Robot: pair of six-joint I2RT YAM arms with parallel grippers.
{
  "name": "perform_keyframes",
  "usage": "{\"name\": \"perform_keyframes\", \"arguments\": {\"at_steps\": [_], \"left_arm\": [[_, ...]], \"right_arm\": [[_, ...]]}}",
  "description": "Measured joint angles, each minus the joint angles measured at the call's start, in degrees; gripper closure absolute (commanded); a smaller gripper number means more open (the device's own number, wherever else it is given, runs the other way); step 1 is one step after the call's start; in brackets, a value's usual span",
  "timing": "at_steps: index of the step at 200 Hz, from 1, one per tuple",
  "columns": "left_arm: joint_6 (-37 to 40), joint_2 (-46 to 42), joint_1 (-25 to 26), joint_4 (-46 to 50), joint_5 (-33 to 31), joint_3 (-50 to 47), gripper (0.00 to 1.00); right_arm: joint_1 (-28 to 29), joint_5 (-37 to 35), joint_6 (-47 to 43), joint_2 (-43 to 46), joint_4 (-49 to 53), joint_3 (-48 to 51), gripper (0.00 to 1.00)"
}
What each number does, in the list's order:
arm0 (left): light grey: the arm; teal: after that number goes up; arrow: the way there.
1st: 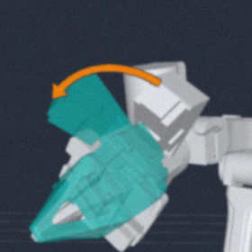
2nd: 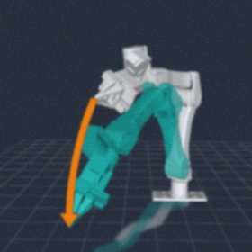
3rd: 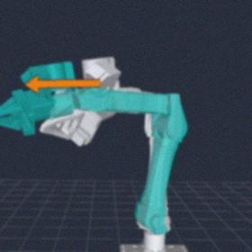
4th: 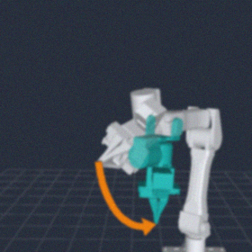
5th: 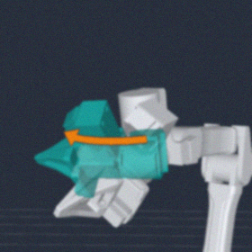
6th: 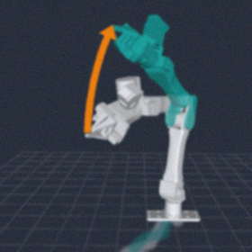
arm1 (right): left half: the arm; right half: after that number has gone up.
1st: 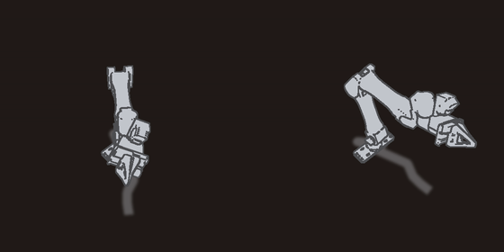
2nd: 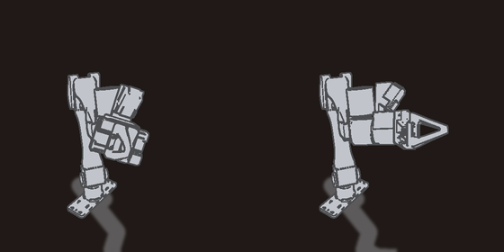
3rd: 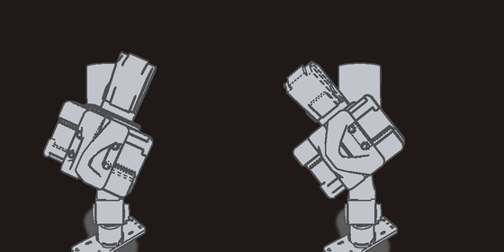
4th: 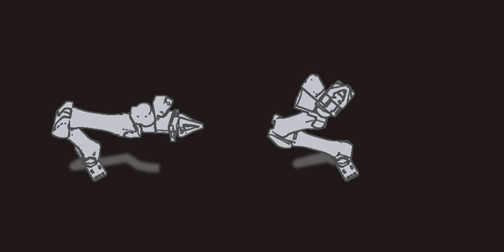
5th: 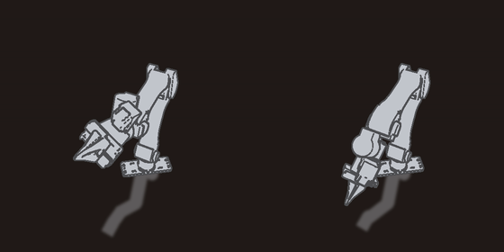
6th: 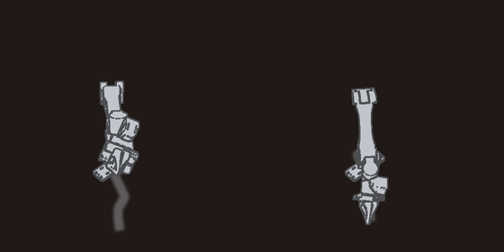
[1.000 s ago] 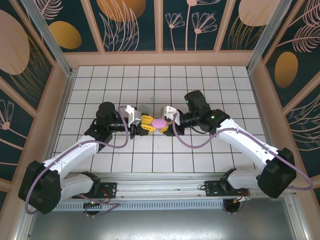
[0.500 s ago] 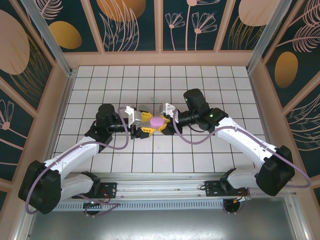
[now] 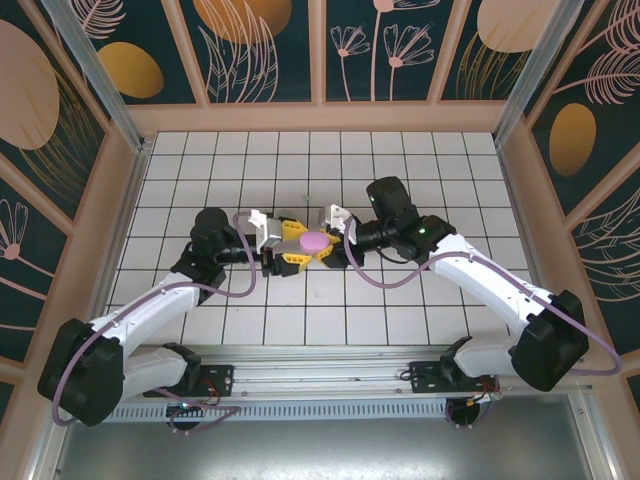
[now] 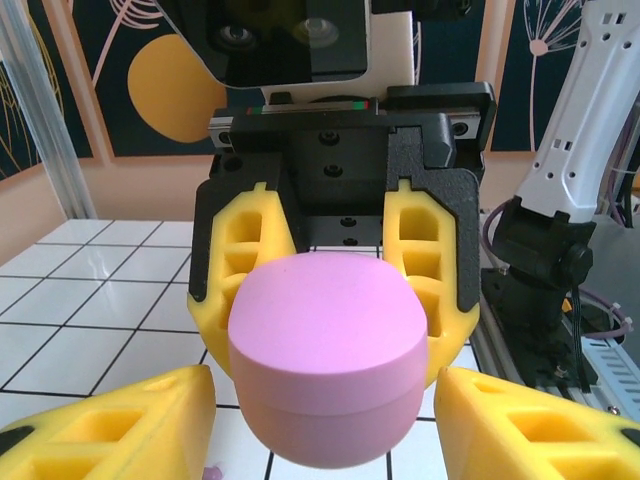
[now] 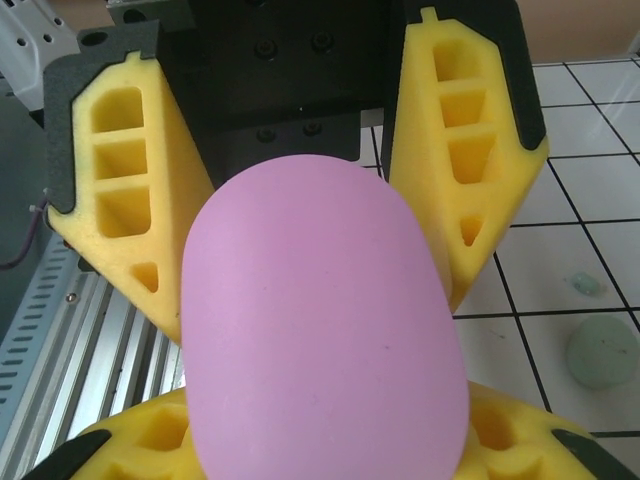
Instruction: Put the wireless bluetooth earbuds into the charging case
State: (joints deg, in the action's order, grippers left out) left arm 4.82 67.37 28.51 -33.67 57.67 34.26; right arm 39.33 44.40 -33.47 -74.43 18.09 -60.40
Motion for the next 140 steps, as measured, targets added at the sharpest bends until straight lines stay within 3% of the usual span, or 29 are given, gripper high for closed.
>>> {"name": "perform_keyframes", "arguments": {"at_steps": [83, 140], "left_arm": [[-3.30, 1.01, 0.00, -3.04, -0.04, -0.20, 0.54], [-4.07, 1.16, 0.00, -3.23, -0.02, -0.22, 0.48]], "right_arm": [[0.00, -1.11, 0.00, 0.00, -1.68, 0.02, 0.81], [0.00, -2.03, 0.00, 0.00, -1.90, 0.07, 0.81]]}}
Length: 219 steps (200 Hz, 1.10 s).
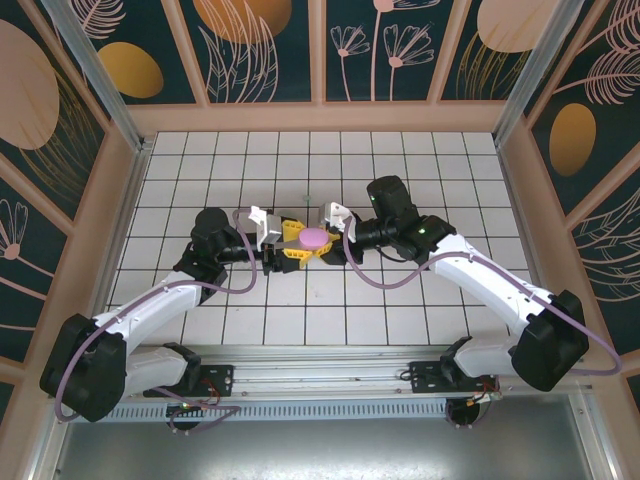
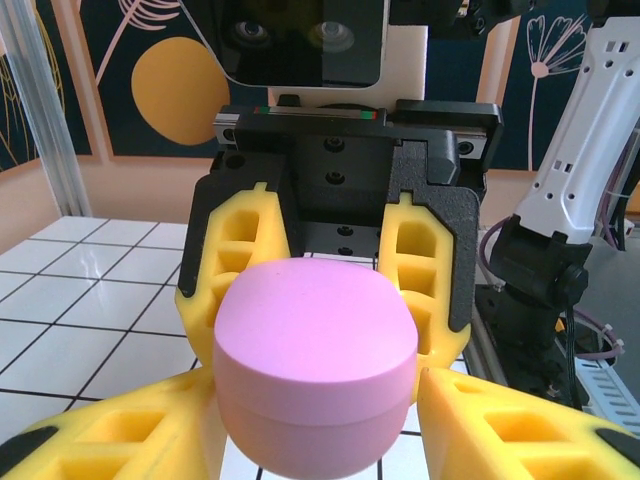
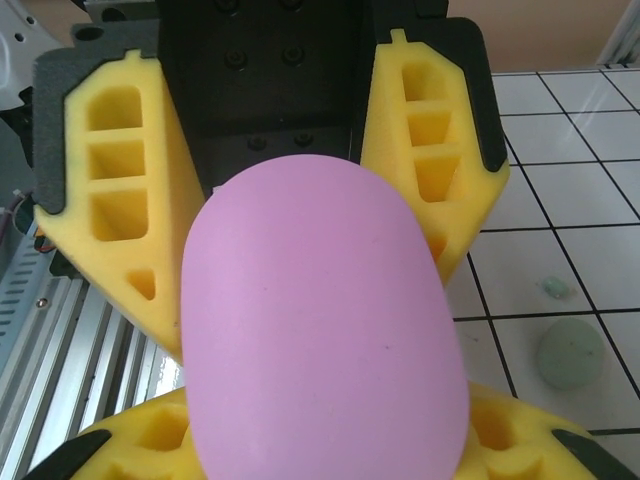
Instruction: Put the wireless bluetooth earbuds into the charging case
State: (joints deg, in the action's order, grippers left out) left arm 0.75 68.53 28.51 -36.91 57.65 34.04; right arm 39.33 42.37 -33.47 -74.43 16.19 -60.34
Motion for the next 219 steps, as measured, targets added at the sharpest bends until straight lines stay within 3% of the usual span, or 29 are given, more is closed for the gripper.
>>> {"name": "perform_keyframes", "arguments": {"at_steps": [101, 145, 157, 179, 199, 219], "left_arm": [[-1.99, 0.00, -0.07, -1.73, -0.04, -0.81, 0.51], [-2.54, 0.00, -0.26, -1.90, -0.44, -1.01, 0.65], [-2.23, 0.00, -0.33, -1.81, -0.48, -1.03, 0.70], [-1.90, 0.00, -0.42, -1.68, -0.52, -1.05, 0.76], [-1.44, 0.00, -0.31, -1.64, -0.48, -1.07, 0.80], [-0.55, -0.26, -0.13, -1.40, -0.90, -1.44, 0.83]], "right_arm": [[0.55, -1.36, -0.26, 0.00, -0.15, 0.02, 0.82], [0.92, -2.08, -0.52, 0.00, -0.11, 0.02, 0.82], [0.92, -2.12, -0.57, 0.00, -0.09, 0.02, 0.75], [0.92, -2.34, -0.35, 0.02, -0.13, 0.02, 0.46], [0.94, -3.26, 0.37, 0.46, -1.11, 0.37, 0.27], [0.26, -3.37, 2.51, 3.19, -3.45, 2.60, 0.22]]}}
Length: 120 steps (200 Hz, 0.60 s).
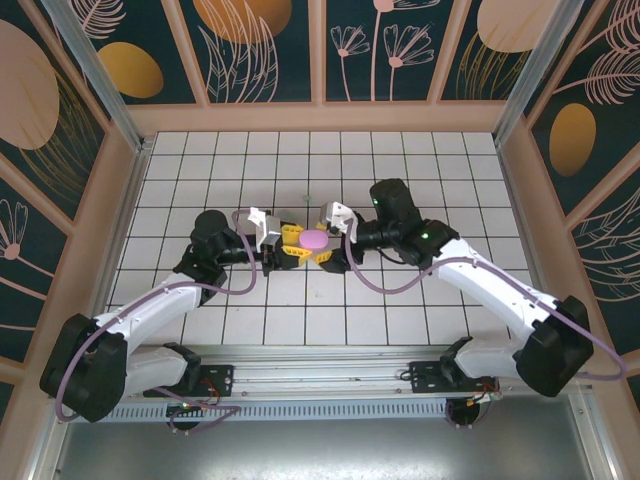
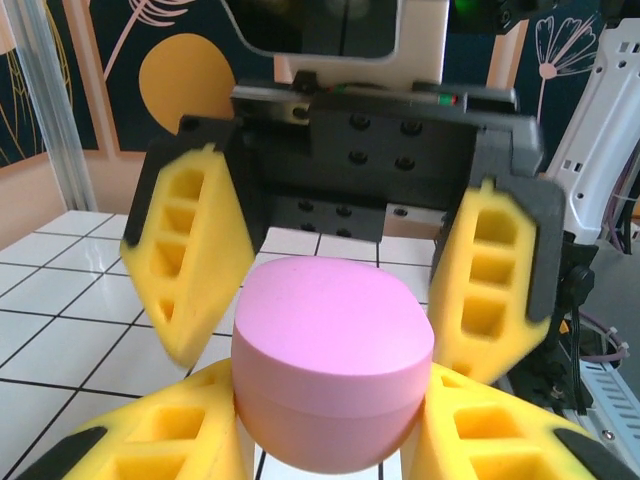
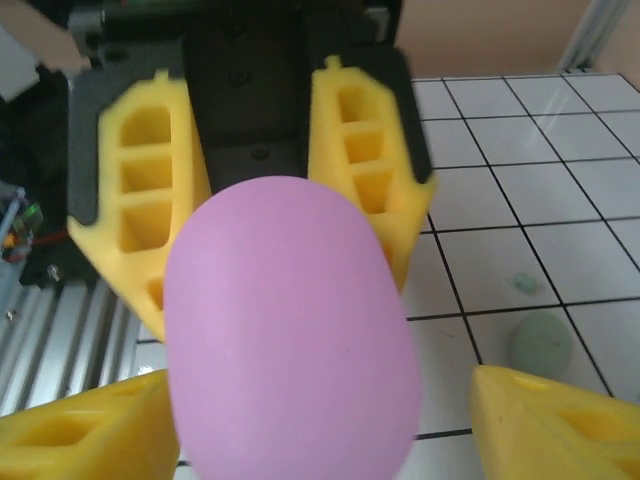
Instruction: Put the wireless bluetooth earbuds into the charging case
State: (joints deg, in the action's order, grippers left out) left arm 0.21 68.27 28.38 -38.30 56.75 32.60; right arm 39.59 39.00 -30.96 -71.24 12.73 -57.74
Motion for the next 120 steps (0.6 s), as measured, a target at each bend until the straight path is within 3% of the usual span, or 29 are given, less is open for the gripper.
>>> {"name": "perform_keyframes", "arguments": {"at_steps": [43, 120], "left_arm": [[1.22, -1.20, 0.04, 0.83, -0.24, -0.59, 0.83], [1.27, -1.16, 0.04, 1.29, -0.20, -0.59, 0.83]], "right_arm": [[-2.12, -0.24, 4.13, 8.35, -5.42, 4.83, 0.21], [-2.10, 0.72, 5.84, 4.24, -7.37, 4.68, 0.21]]}}
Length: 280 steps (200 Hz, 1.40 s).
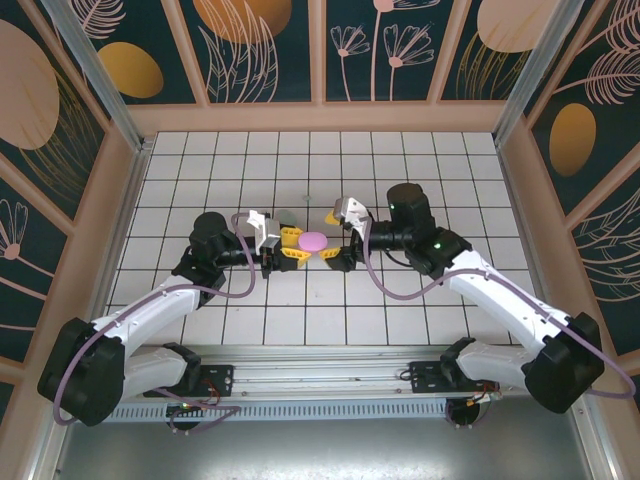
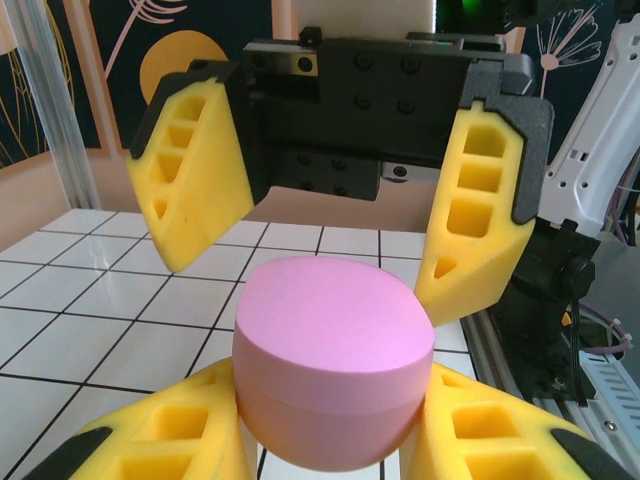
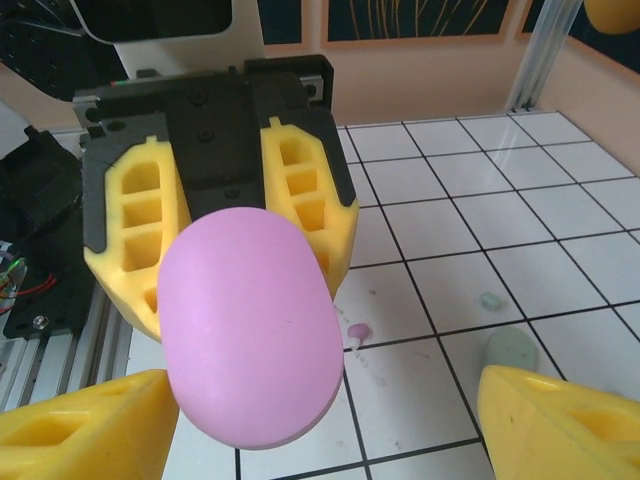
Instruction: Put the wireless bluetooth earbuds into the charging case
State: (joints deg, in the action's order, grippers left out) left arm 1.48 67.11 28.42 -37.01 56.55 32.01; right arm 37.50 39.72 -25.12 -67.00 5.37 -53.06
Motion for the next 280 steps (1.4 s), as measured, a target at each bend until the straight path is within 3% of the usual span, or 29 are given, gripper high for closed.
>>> {"name": "perform_keyframes", "arguments": {"at_steps": [95, 143, 280], "left_arm": [[0.50, 0.07, -0.24, 0.02, -1.42, 0.00, 0.84], [0.68, 0.07, -0.39, 1.11, -3.06, -0.31, 0.84], [1.03, -0.28, 0.00, 1.25, -1.84, -0.83, 0.85]], "right_arm": [[-1.14, 4.20, 1.22, -4.50, 1.36, -4.24, 0.23], [-4.00, 6.01, 6.34, -4.94, -1.22, -4.87, 0.24], [-5.60, 2.75, 12.94, -3.48, -0.09, -5.95, 0.24]]}}
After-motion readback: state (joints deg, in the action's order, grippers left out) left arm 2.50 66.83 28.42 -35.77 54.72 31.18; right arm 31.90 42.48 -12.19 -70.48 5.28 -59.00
